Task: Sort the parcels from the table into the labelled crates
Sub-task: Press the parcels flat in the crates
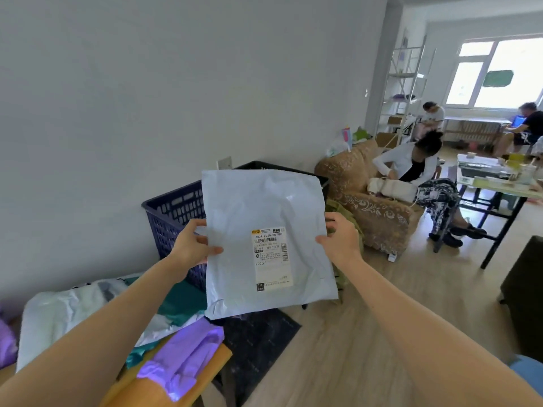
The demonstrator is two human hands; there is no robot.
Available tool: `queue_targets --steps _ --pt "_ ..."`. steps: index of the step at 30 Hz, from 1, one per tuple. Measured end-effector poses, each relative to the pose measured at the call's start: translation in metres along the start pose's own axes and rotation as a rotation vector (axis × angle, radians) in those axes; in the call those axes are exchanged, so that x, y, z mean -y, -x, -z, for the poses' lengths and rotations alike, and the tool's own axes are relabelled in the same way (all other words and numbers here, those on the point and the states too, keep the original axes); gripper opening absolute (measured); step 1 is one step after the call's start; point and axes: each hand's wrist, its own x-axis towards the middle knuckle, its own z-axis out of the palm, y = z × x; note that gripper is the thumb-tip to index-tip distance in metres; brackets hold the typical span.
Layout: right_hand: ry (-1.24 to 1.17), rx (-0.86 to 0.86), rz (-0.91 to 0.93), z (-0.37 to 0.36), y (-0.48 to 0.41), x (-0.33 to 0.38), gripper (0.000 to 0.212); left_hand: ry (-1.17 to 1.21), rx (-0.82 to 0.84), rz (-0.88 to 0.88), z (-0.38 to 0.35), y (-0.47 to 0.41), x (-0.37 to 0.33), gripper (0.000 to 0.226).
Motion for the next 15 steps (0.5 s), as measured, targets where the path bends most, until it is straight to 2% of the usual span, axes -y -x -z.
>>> queue_targets --steps 7,15 --pt "-0.016 0.048 0.109 -0.029 -0.125 0.024 0.051 0.037 -0.095 -0.066 -0.001 -0.095 -0.035 0.061" --pt "-0.07 0.084 0.218 -0.078 -0.232 0.042 0.045 0.104 -0.242 -0.115 0.007 -0.181 -0.061 0.058"
